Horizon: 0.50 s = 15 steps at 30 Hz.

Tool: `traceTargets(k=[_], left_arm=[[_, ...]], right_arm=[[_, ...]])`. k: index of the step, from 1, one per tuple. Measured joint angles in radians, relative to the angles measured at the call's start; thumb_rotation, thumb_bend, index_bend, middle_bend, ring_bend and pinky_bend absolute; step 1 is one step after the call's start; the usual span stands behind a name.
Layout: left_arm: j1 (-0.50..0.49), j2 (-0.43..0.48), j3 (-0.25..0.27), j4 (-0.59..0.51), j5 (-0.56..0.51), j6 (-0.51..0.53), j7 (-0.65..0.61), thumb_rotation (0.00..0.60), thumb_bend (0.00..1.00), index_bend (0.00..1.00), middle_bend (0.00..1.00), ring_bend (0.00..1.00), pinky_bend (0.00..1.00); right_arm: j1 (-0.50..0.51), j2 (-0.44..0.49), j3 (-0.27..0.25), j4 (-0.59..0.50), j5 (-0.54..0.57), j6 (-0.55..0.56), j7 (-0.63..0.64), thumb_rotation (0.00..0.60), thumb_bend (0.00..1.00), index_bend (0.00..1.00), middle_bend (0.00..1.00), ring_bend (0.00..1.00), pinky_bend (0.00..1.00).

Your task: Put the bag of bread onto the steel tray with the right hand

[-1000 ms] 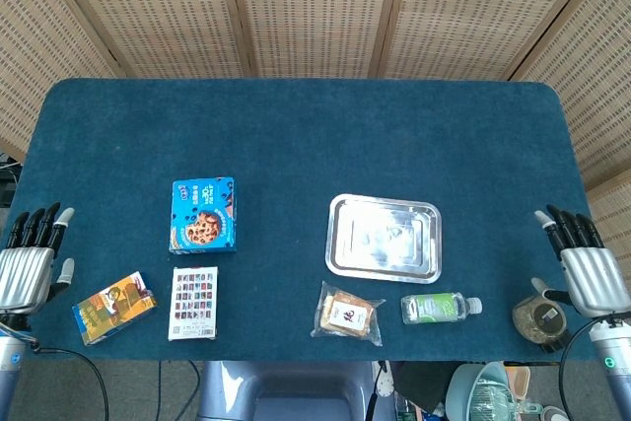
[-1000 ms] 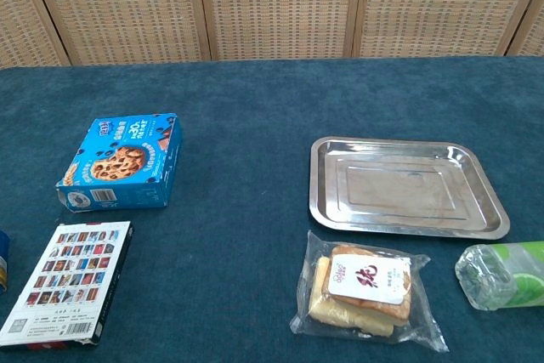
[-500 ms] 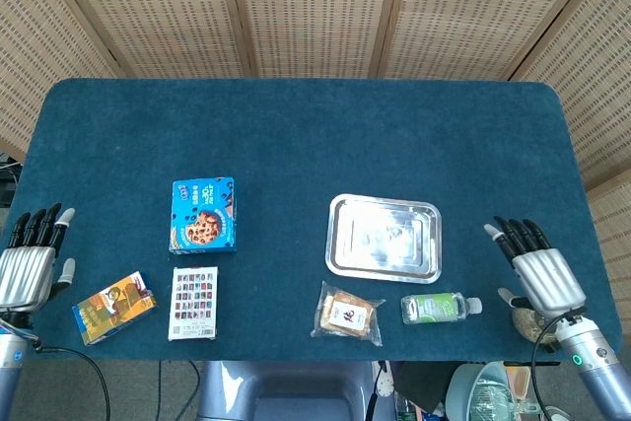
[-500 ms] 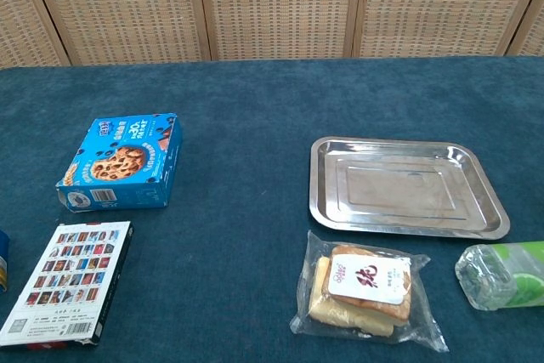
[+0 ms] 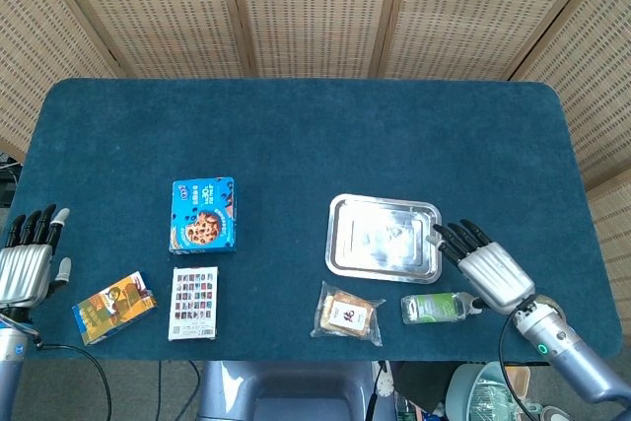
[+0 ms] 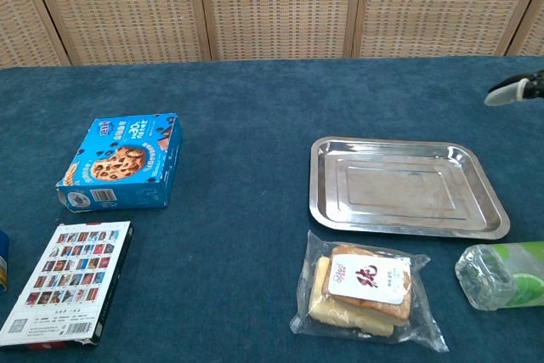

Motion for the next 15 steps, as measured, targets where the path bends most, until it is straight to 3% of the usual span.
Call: traceTargets(k=[15], left_arm=[[-0.017, -0.026, -0.014, 0.043, -0.070, -0.047, 0.008, 0.600, 0.50, 0.00, 0.00, 0.00, 0.00]], right_arm=[[0.095, -0.038, -0.026, -0.051, -0.056, -0.107, -0.043, 0.600, 0.22, 0.01, 0.00, 0.00, 0.00]])
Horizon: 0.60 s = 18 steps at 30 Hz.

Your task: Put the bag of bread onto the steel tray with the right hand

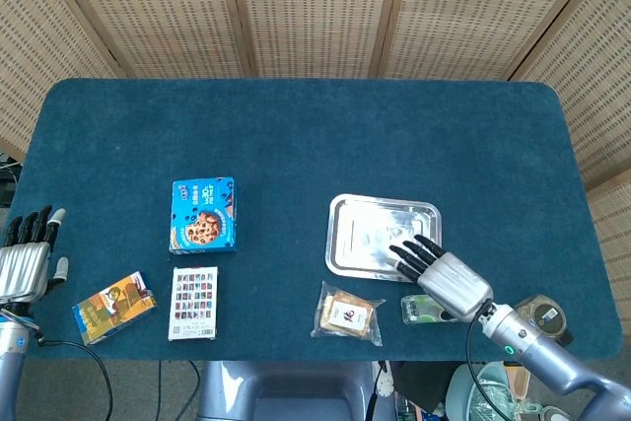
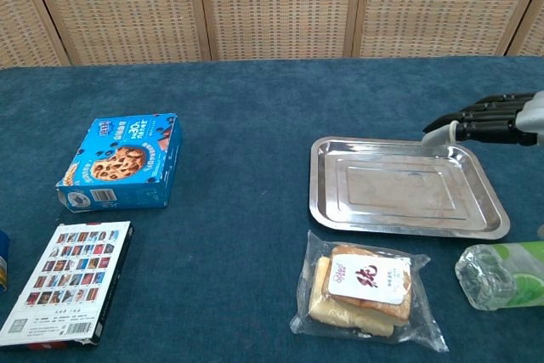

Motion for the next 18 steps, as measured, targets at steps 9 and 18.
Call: traceTargets(k=[9, 18], left_arm=[[-0.002, 0.001, 0.000, 0.002, -0.003, 0.001, -0.002, 0.600, 0.50, 0.00, 0.00, 0.00, 0.00], [-0.001, 0.005, 0.005, -0.010, 0.015, 0.022, 0.006, 0.600, 0.50, 0.00, 0.00, 0.00, 0.00]], right_arm=[[0.029, -0.013, -0.007, -0.062, 0.040, -0.082, -0.097, 0.600, 0.22, 0.01, 0.00, 0.00, 0.00], [0.066, -0.053, 0.003, -0.110, 0.121, -0.159, -0.195, 0.600, 0.23, 0.01, 0.00, 0.00, 0.00]])
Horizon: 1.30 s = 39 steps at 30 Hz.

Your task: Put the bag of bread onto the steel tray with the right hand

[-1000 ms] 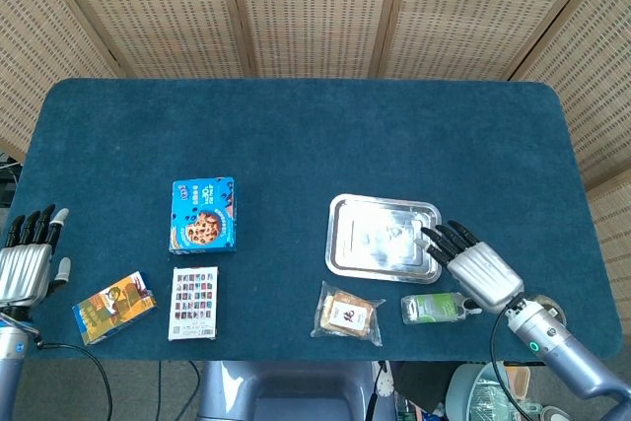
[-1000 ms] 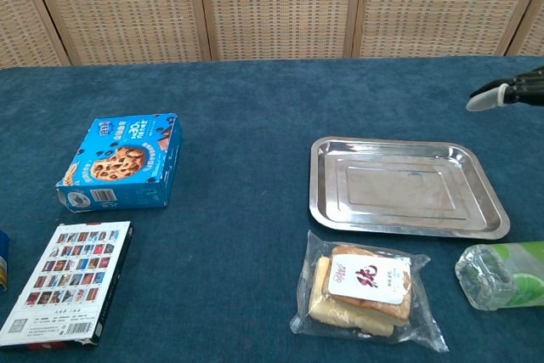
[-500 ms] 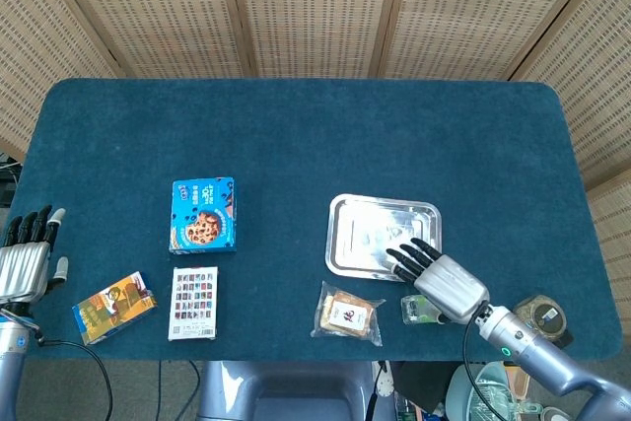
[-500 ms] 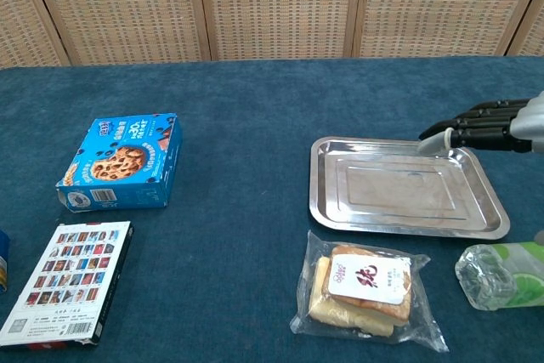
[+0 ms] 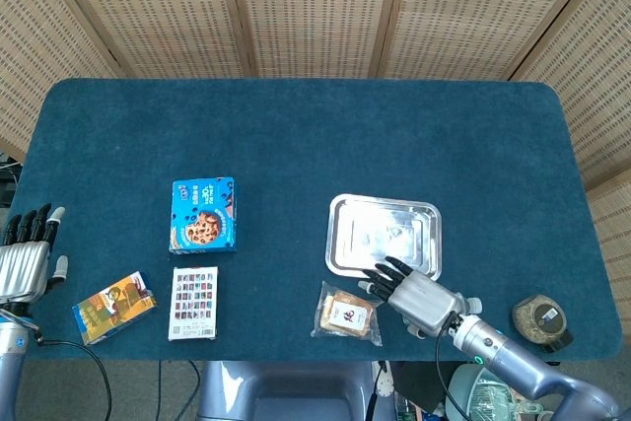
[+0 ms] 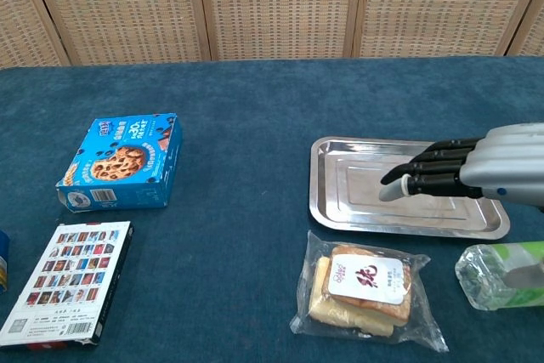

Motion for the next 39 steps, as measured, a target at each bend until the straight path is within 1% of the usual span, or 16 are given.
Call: traceTargets(k=[8, 14, 22, 33, 39], left_arm=[[0.000, 0.002, 0.003, -0.007, 0.007, 0.006, 0.005, 0.600, 0.50, 0.00, 0.00, 0.00, 0.00], [0.000, 0.006, 0.004, -0.009, 0.010, 0.008, -0.001, 0.600, 0.50, 0.00, 0.00, 0.00, 0.00], [-0.007, 0.002, 0.007, -0.005, 0.012, 0.001, 0.007, 0.600, 0.50, 0.00, 0.00, 0.00, 0.00], [-0.012, 0.005, 0.009, -0.001, 0.014, -0.012, -0.006, 0.600, 0.50, 0.00, 0.00, 0.00, 0.00], [-0.014, 0.005, 0.010, 0.004, 0.012, -0.015, -0.011, 0.600, 0.50, 0.00, 0.00, 0.00, 0.00]], right_arm=[[0.043, -0.043, 0.016, 0.013, 0.091, -0.065, -0.044, 0.600, 0.23, 0.01, 0.00, 0.00, 0.00], [0.067, -0.073, 0.018, 0.019, 0.148, -0.094, -0.094, 0.600, 0.23, 0.01, 0.00, 0.00, 0.00], [0.094, -0.088, 0.016, 0.018, 0.212, -0.116, -0.139, 0.600, 0.23, 0.01, 0.00, 0.00, 0.00], [0.151, -0.122, 0.018, 0.031, 0.344, -0.141, -0.216, 0.600, 0.23, 0.01, 0.00, 0.00, 0.00], [0.172, -0.124, 0.006, -0.002, 0.398, -0.122, -0.277, 0.600, 0.23, 0.01, 0.00, 0.00, 0.00]])
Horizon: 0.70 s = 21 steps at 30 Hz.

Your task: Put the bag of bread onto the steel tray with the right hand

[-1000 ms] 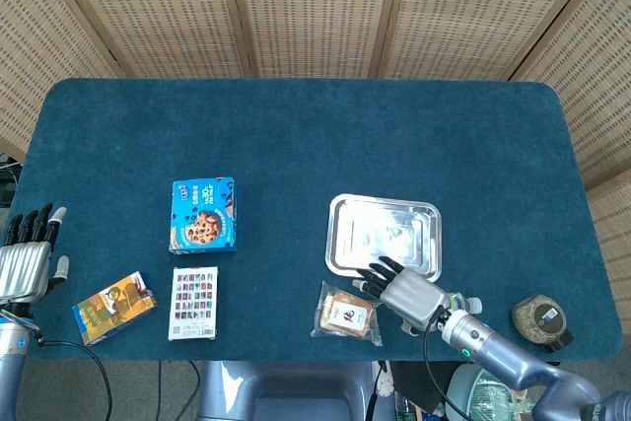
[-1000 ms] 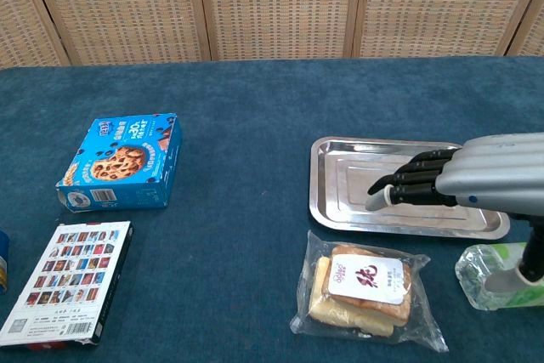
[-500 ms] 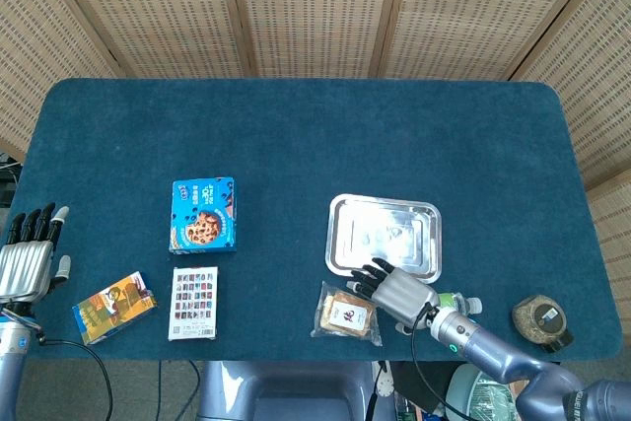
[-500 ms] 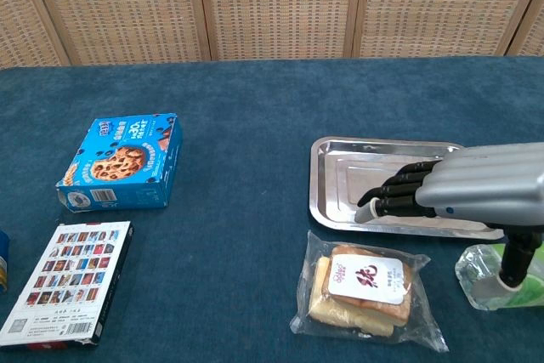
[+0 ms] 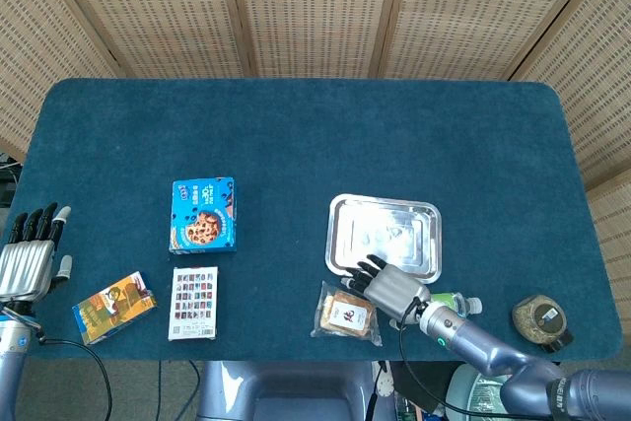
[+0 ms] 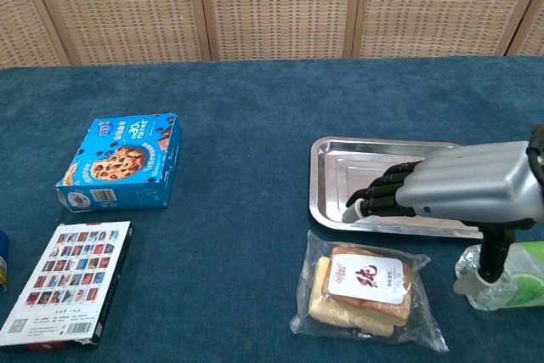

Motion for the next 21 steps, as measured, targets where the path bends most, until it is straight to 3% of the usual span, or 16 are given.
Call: traceTargets(k=[10, 21], left_arm=[[-0.004, -0.004, 0.006, -0.001, 0.005, -0.004, 0.010, 0.600, 0.50, 0.00, 0.00, 0.00, 0.00], [-0.005, 0.003, 0.009, -0.003, 0.017, -0.003, -0.005, 0.600, 0.50, 0.00, 0.00, 0.00, 0.00]], right_arm=[[-0.001, 0.013, -0.051, -0.102, 0.037, 0.073, -0.103, 0.600, 0.23, 0.01, 0.00, 0.00, 0.00], [0.025, -0.059, -0.086, -0.157, 0.142, 0.144, -0.268, 0.600, 0.23, 0.01, 0.00, 0.00, 0.00]])
